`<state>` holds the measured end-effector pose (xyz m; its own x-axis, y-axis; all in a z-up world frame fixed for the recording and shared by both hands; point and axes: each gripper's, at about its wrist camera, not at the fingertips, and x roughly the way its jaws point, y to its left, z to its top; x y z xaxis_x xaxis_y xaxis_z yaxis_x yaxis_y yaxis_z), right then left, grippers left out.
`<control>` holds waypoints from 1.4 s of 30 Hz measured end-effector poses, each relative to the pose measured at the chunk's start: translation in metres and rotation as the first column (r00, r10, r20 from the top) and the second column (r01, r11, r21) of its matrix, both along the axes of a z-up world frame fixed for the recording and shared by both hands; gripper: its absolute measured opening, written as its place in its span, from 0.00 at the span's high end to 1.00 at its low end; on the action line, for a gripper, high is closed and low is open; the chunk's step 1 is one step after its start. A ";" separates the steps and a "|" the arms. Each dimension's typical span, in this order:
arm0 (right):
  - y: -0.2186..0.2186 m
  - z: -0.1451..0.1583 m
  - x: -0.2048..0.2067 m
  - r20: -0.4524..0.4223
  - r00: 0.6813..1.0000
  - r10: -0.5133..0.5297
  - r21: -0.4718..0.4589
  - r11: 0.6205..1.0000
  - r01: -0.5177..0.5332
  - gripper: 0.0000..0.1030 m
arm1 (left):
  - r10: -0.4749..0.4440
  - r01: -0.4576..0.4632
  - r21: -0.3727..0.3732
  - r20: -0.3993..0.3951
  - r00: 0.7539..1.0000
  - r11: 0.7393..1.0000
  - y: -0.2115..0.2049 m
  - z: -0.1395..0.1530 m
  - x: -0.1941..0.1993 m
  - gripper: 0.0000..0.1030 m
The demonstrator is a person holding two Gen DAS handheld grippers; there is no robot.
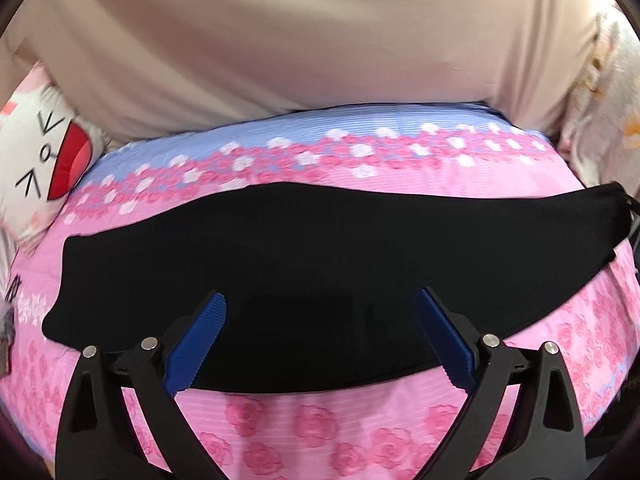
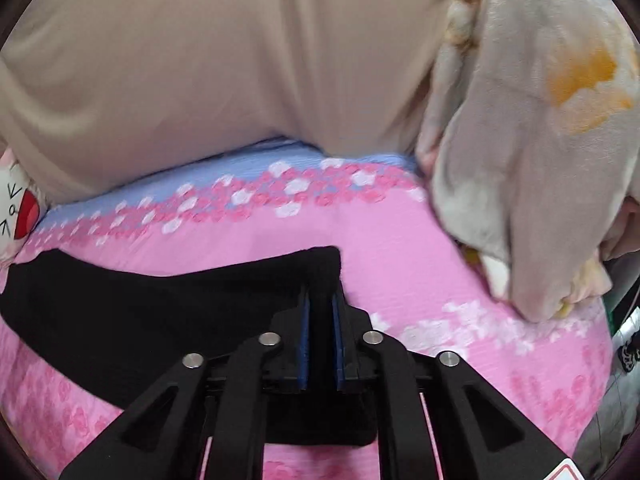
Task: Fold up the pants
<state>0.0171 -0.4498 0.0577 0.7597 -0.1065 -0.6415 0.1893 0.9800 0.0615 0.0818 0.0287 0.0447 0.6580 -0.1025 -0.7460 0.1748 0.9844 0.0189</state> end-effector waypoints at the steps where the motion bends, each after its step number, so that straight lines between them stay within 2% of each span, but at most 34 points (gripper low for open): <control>1: -0.008 -0.011 0.004 -0.044 0.999 -0.008 0.000 1.000 0.008 0.84 | 0.012 -0.012 -0.003 -0.007 1.000 1.000 0.003 -0.002 0.002 0.08; 3: -0.026 -0.052 0.016 -0.209 0.971 -0.119 -0.079 0.991 0.105 0.84 | 0.033 -0.034 -0.010 -0.030 0.999 0.999 0.009 -0.011 0.008 0.08; 4: -0.031 -0.061 0.016 -0.239 0.959 -0.152 -0.078 0.987 0.137 0.84 | 0.046 -0.047 -0.004 -0.040 0.998 0.999 0.011 -0.015 0.011 0.08; 6: -0.037 -0.058 -0.005 -0.162 0.966 -0.200 0.015 0.979 0.205 0.82 | 0.062 -0.061 0.005 -0.054 0.997 0.998 0.014 -0.020 0.013 0.08; 7: -0.029 -0.048 -0.020 -0.089 0.976 -0.197 0.063 0.977 0.203 0.77 | 0.074 -0.074 0.010 -0.063 0.995 0.997 0.017 -0.024 0.014 0.08; 9: -0.007 -0.038 -0.031 -0.035 0.984 -0.175 0.058 0.982 0.177 0.77 | 0.098 -0.097 0.014 -0.075 0.992 0.995 0.026 -0.029 0.015 0.08; 11: 0.023 -0.030 -0.037 -0.028 0.991 -0.128 0.042 0.991 0.129 0.73 | 0.137 -0.137 0.012 -0.078 0.987 0.991 0.041 -0.032 0.015 0.08; 13: 0.052 -0.029 -0.044 -0.032 0.995 -0.095 0.049 0.994 0.096 0.52 | 0.187 -0.187 0.006 -0.080 0.979 0.982 0.062 -0.034 0.014 0.08; 18: 0.121 -0.045 -0.039 -0.048 0.999 0.013 0.110 0.994 -0.008 0.50 | 0.373 -0.379 -0.041 -0.108 0.922 0.925 0.155 -0.040 0.002 0.08; 21: 0.171 -0.054 -0.028 -0.086 0.994 0.072 0.068 0.996 -0.066 0.50 | 0.496 -0.501 -0.048 -0.088 0.864 0.864 0.217 -0.040 -0.012 0.08; 23: 0.193 -0.058 -0.022 -0.099 0.989 0.107 0.082 0.992 -0.099 0.50 | 0.551 -0.558 -0.094 -0.087 0.830 0.825 0.254 -0.040 -0.020 0.08; 25: 0.216 -0.061 -0.013 -0.109 0.985 0.137 0.100 0.987 -0.127 0.50 | 0.548 -0.558 -0.127 -0.106 0.830 0.820 0.275 -0.045 -0.015 0.09; 27: 0.230 -0.062 -0.009 -0.114 0.982 0.148 0.103 0.985 -0.136 0.50 | 0.537 -0.548 -0.094 -0.115 0.835 0.831 0.284 -0.055 0.000 0.09; 28: 0.236 -0.063 -0.007 -0.119 0.981 0.156 0.108 0.984 -0.143 0.50 | 0.558 -0.562 -0.004 -0.103 0.823 0.827 0.286 -0.064 0.011 0.09; 30: 0.245 -0.061 -0.008 -0.124 0.979 0.159 0.106 0.983 -0.146 0.50 | 0.585 -0.574 0.117 -0.107 0.804 0.810 0.289 -0.083 0.024 0.08; 31: 0.246 -0.059 -0.010 -0.125 0.980 0.155 0.096 0.985 -0.143 0.49 | 0.578 -0.569 0.105 -0.134 0.805 0.816 0.292 -0.089 0.027 0.07; 32: 0.242 -0.057 -0.014 -0.126 0.983 0.134 0.072 0.989 -0.126 0.48 | 0.588 -0.587 0.055 -0.148 0.795 0.808 0.298 -0.090 0.025 0.07; 33: 0.234 -0.056 -0.017 -0.130 0.987 0.096 0.045 0.995 -0.090 0.46 | 0.594 -0.596 0.035 -0.154 0.790 0.802 0.299 -0.087 0.023 0.08; 35: 0.209 -0.051 -0.028 -0.127 0.992 -0.002 0.012 1.000 0.004 0.45 | 0.594 -0.592 0.056 -0.107 0.797 0.804 0.291 -0.074 0.015 0.08; 37: 0.172 -0.045 -0.044 -0.113 0.988 -0.106 0.037 0.993 0.111 0.45 | 0.589 -0.586 0.086 -0.020 0.808 0.806 0.274 -0.057 0.005 0.09; 38: 0.147 -0.041 -0.054 -0.106 0.979 -0.175 0.050 0.982 0.181 0.44 | 0.572 -0.571 0.102 0.020 0.820 0.814 0.261 -0.047 0.000 0.09; 41: 0.088 -0.036 -0.069 -0.100 0.944 -0.316 0.037 0.947 0.321 0.44 | 0.489 -0.495 0.091 0.076 0.869 0.864 0.218 -0.023 -0.011 0.07; 42: 0.069 -0.038 -0.070 -0.113 0.936 -0.333 0.058 0.938 0.340 0.44 | 0.456 -0.462 0.082 0.080 0.886 0.883 0.202 -0.018 -0.013 0.07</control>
